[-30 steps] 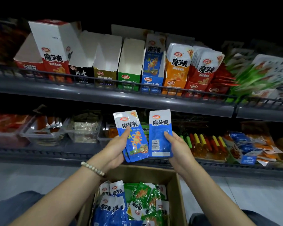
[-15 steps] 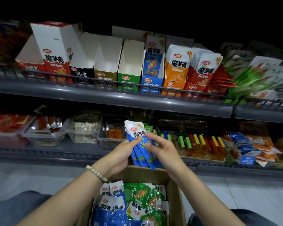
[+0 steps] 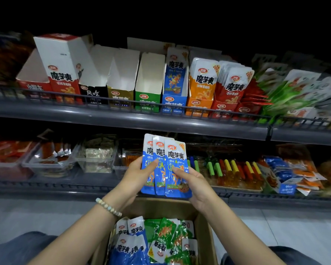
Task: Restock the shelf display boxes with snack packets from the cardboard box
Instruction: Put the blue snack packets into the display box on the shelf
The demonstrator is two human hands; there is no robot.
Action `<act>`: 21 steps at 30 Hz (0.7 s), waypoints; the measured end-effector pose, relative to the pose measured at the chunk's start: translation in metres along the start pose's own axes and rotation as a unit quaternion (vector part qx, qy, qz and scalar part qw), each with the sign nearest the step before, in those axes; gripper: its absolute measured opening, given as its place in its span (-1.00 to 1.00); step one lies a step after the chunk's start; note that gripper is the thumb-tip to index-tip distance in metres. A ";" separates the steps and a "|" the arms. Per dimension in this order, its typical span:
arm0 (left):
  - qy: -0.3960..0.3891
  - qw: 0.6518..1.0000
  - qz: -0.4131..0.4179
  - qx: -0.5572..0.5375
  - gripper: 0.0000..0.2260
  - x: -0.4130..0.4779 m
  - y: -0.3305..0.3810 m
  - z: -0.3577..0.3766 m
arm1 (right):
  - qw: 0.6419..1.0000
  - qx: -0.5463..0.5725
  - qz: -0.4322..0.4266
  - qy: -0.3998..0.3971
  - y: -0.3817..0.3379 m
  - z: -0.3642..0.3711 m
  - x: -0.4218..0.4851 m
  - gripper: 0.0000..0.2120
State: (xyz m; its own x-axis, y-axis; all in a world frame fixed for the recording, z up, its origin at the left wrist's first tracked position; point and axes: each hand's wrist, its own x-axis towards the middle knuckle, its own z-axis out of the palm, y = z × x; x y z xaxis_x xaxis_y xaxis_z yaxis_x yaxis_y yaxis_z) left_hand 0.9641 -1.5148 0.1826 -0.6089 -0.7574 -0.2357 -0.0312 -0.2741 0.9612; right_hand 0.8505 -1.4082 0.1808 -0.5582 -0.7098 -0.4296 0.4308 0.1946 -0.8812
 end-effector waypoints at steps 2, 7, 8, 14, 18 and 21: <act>0.034 0.999 0.012 -0.006 -0.88 0.000 -0.002 -0.004 | 1.000 -0.005 -0.002 -0.002 0.000 0.000 0.000 -0.83; 0.015 1.000 0.020 0.001 -0.85 0.004 -0.002 0.003 | 0.999 -0.020 -0.049 -0.012 0.004 0.004 0.002 -0.84; -0.015 1.000 0.025 0.010 -0.87 0.002 -0.003 0.005 | 0.998 -0.009 -0.058 -0.016 0.005 0.006 0.003 -0.82; -0.097 0.992 0.048 0.064 -0.81 -0.002 -0.006 0.012 | 0.992 0.009 -0.122 -0.033 0.008 0.020 0.003 -0.69; -0.120 0.990 0.039 0.067 -0.82 -0.011 0.001 0.012 | 0.982 -0.037 -0.178 -0.047 0.007 0.025 -0.001 -0.64; -0.115 0.991 0.050 0.052 -0.85 -0.014 0.008 0.010 | 0.972 -0.077 -0.216 -0.050 -0.002 0.024 -0.006 -0.56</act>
State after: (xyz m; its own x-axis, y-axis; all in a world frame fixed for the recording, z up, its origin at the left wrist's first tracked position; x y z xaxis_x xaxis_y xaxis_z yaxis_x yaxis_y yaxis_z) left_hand 0.9644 -1.5009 0.1952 -0.7772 -0.6194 -0.1110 -0.0355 -0.1330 0.9905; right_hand 0.8699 -1.4207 0.1896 -0.5876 -0.8092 0.0008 0.0565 -0.0420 -0.9975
